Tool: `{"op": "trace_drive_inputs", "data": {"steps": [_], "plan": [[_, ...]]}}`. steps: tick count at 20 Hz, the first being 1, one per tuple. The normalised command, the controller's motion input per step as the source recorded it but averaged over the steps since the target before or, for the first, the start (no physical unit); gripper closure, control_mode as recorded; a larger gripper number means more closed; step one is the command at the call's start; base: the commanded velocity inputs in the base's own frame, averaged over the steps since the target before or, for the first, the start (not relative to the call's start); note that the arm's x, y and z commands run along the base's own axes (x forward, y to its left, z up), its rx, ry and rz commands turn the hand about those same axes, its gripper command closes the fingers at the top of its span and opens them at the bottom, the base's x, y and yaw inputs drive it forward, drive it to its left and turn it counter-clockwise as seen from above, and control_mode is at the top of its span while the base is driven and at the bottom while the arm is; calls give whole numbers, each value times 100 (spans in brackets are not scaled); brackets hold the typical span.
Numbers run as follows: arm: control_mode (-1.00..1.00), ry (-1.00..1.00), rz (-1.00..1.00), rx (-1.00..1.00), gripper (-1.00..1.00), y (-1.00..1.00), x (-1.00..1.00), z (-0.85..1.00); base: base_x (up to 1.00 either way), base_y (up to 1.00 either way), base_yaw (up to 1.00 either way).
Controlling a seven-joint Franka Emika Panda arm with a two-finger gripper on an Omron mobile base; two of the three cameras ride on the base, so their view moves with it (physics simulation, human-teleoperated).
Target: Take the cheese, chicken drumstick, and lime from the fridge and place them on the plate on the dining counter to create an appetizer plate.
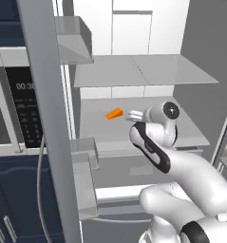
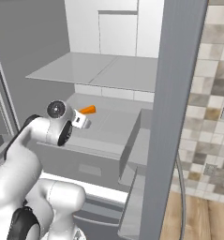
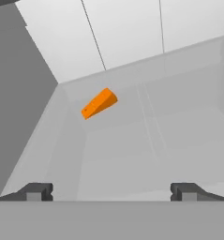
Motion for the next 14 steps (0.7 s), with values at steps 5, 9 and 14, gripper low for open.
{"op": "trace_drive_inputs", "data": {"steps": [5,9,14], "plan": [[-100,0,0,0,-100,15,33,-5,0,0,0],[-100,0,-1,0,-100,21,36,-2,0,0,0],[-100,0,-2,0,-100,4,24,-25,0,0,0]]}}
